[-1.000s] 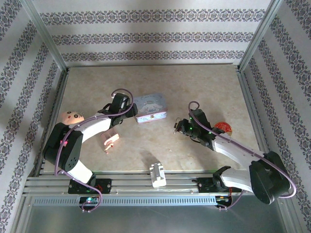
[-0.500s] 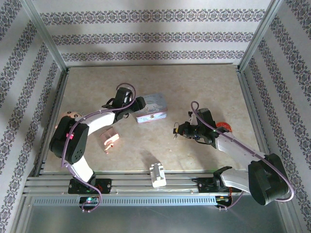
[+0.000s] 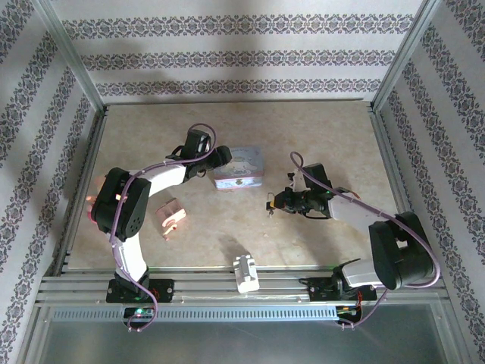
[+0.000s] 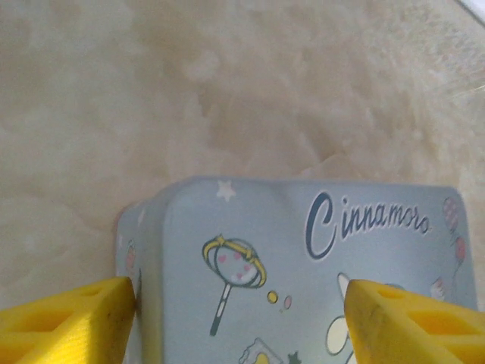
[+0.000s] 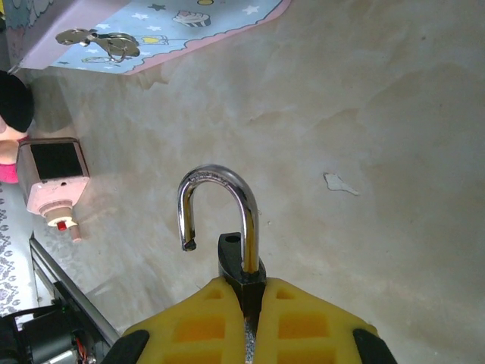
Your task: Unlock a padlock with a key
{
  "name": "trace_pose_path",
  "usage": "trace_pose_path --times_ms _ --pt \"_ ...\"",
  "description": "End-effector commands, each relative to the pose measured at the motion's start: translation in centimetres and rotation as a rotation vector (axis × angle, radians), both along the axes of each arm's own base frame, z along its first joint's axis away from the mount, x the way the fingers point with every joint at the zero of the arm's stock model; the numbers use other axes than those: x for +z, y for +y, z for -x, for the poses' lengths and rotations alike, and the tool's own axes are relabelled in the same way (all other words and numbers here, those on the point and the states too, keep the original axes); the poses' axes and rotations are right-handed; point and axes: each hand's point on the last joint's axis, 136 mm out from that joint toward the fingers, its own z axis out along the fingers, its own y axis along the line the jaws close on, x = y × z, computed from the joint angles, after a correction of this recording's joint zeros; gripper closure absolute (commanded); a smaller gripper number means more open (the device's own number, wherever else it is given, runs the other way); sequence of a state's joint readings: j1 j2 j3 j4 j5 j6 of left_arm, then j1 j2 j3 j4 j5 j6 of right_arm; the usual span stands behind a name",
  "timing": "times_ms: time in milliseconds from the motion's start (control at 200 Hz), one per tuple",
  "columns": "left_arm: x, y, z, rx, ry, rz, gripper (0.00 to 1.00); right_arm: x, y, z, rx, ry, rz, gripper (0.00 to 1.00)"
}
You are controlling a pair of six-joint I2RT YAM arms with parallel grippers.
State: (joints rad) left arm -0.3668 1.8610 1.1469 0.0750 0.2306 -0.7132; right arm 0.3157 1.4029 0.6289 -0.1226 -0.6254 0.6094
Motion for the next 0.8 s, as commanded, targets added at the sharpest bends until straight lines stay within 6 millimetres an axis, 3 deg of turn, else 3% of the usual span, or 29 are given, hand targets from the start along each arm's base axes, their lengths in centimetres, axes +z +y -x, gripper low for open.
trace_pose_path --times_ms 0,280,615,795 --pt "1.9 -0.8 -2.0 -0.003 -0.059 0.075 0.27 1.1 0.5 -1.5 0.027 -0.046 -0.031 1.00" --pt "2.8 0.3 -1.9 0.028 -0.072 0.087 0.20 0.4 0.4 -3.1 0.031 -0.019 -0.035 1.00" --pt "4.0 5.4 1.0 0.136 -0.088 0.087 0.00 -0.9 -1.3 -3.8 -0.035 0.037 -0.026 1.00" --pt "4.2 7.7 2.9 0.189 -0.092 0.083 0.01 -1.2 -1.3 -3.6 -0.031 0.049 -0.026 1.00"
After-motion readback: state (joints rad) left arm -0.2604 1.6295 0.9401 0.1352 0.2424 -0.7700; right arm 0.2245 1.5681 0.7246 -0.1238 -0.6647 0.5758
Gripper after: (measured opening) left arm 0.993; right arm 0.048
